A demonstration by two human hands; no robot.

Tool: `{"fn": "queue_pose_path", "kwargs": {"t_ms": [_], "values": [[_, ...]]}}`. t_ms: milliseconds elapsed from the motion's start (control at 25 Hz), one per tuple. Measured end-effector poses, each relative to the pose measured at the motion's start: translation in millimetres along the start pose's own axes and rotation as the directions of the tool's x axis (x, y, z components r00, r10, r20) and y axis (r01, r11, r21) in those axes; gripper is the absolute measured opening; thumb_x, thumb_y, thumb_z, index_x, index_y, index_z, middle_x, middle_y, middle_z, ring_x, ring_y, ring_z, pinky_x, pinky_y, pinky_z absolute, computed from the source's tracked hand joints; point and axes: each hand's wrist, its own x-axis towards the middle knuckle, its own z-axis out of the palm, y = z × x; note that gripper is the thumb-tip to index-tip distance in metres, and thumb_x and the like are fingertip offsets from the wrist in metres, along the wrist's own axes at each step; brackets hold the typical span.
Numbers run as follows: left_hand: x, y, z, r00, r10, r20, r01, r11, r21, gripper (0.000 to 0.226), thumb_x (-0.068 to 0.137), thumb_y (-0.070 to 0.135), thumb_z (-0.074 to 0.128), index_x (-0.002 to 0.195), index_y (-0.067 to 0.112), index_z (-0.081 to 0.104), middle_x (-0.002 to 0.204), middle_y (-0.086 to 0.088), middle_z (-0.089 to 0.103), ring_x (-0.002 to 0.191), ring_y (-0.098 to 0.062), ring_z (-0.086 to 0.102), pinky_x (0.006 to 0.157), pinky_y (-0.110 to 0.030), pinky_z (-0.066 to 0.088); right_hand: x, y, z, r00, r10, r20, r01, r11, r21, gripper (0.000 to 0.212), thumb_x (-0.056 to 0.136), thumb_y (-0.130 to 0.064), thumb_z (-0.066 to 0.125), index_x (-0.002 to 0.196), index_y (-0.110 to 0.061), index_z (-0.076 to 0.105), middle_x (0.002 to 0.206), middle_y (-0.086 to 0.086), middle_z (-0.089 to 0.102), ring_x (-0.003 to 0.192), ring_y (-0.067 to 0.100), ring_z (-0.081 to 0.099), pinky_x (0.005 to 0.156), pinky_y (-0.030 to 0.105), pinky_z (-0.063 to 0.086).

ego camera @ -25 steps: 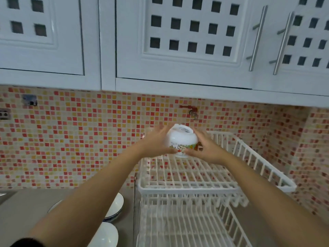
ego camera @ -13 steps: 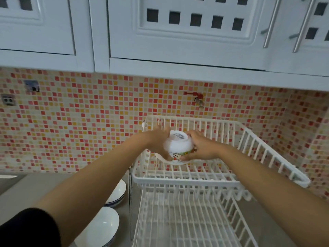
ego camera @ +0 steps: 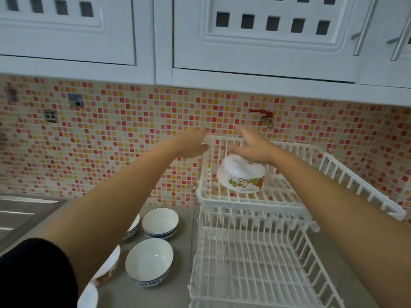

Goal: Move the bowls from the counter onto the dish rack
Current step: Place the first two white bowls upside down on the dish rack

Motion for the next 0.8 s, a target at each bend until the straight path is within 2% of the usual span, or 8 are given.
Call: {"fn": "queue_pose_path", "kwargs": {"t_ms": [80, 160, 240, 360, 560, 640, 800], "values": [[-24.0, -37.3, -7.2, 0.995, -0.101, -0.011, 0.101, 0.995, 0.016, 0.059, 0.100, 0.030, 0.036, 0.150, 0.009, 0.014, 0.157, -0.014, 0.021, 0.145, -0.031, 0.023, 0.118, -0.043, 0.023, 12.6, -51.0, 16.8, 0.991, -0.086, -0.107, 0.085, 0.996, -0.009, 0.066, 0.098, -0.039, 0.041, 0.152, -0.011, 0.014, 0.160, 0.008, 0.013, 0.147, 0.024, 0.015, 0.118, 0.041, 0.018], [-52.1, -73.3, -4.1, 0.978, -0.207, 0.024, 0.206, 0.978, 0.042, 0.058, 0.101, 0.032, 0.031, 0.150, 0.007, 0.013, 0.158, -0.015, 0.019, 0.146, -0.031, 0.020, 0.118, -0.042, 0.021, 25.7, -97.4, 42.3, 0.981, -0.142, -0.130, 0.141, 0.990, -0.022, 0.062, 0.100, -0.036, 0.035, 0.151, -0.007, 0.015, 0.159, 0.011, 0.015, 0.147, 0.025, 0.015, 0.118, 0.039, 0.017], [-89.1, -114.4, 5.2, 0.944, -0.326, 0.049, 0.322, 0.944, 0.080, 0.058, 0.101, 0.034, 0.030, 0.150, 0.005, 0.017, 0.157, -0.015, 0.021, 0.145, -0.031, 0.022, 0.117, -0.042, 0.022, 34.2, -141.6, 82.6, 0.983, -0.161, -0.084, 0.161, 0.987, -0.011, 0.061, 0.101, -0.036, 0.033, 0.150, -0.005, 0.015, 0.159, 0.012, 0.015, 0.146, 0.026, 0.016, 0.118, 0.039, 0.017], [-149.7, -172.6, 34.2, 0.858, -0.486, 0.166, 0.474, 0.874, 0.108, 0.057, 0.101, 0.036, 0.030, 0.147, 0.002, 0.024, 0.154, -0.018, 0.030, 0.141, -0.034, 0.031, 0.113, -0.043, 0.028, 27.2, -188.0, 163.6, 0.989, -0.145, 0.012, 0.145, 0.989, 0.038, 0.059, 0.101, -0.033, 0.034, 0.149, -0.005, 0.017, 0.156, 0.013, 0.020, 0.143, 0.029, 0.023, 0.115, 0.042, 0.025], [-244.8, -234.2, 115.5, 0.712, -0.607, 0.352, 0.611, 0.783, 0.115, 0.057, 0.101, 0.035, 0.030, 0.145, 0.000, 0.027, 0.152, -0.020, 0.031, 0.139, -0.034, 0.032, 0.114, -0.042, 0.027, -22.6, -215.3, 313.8, 0.964, 0.001, 0.267, -0.020, 0.997, 0.069, 0.061, 0.098, -0.038, 0.038, 0.146, -0.003, 0.022, 0.151, 0.015, 0.027, 0.137, 0.033, 0.031, 0.105, 0.046, 0.036], [-280.7, -248.1, 155.3, 0.648, -0.635, 0.422, 0.653, 0.747, 0.121, 0.056, 0.101, 0.035, 0.030, 0.144, -0.001, 0.029, 0.152, -0.020, 0.032, 0.139, -0.033, 0.033, 0.114, -0.041, 0.026, -48.5, -218.3, 363.9, 0.928, 0.084, 0.364, -0.114, 0.992, 0.062, 0.062, 0.097, -0.042, 0.040, 0.143, -0.003, 0.027, 0.146, 0.015, 0.033, 0.133, 0.033, 0.038, 0.100, 0.044, 0.039], [-329.9, -258.9, 221.2, 0.495, -0.669, 0.555, 0.714, 0.677, 0.179, 0.060, 0.099, 0.037, 0.035, 0.143, -0.003, 0.027, 0.149, -0.022, 0.035, 0.135, -0.036, 0.038, 0.110, -0.042, 0.032, -81.7, -213.8, 435.2, 0.807, 0.225, 0.547, -0.328, 0.939, 0.099, 0.066, 0.095, -0.044, 0.044, 0.141, 0.001, 0.029, 0.142, 0.019, 0.039, 0.129, 0.034, 0.043, 0.103, 0.038, 0.038]]}}
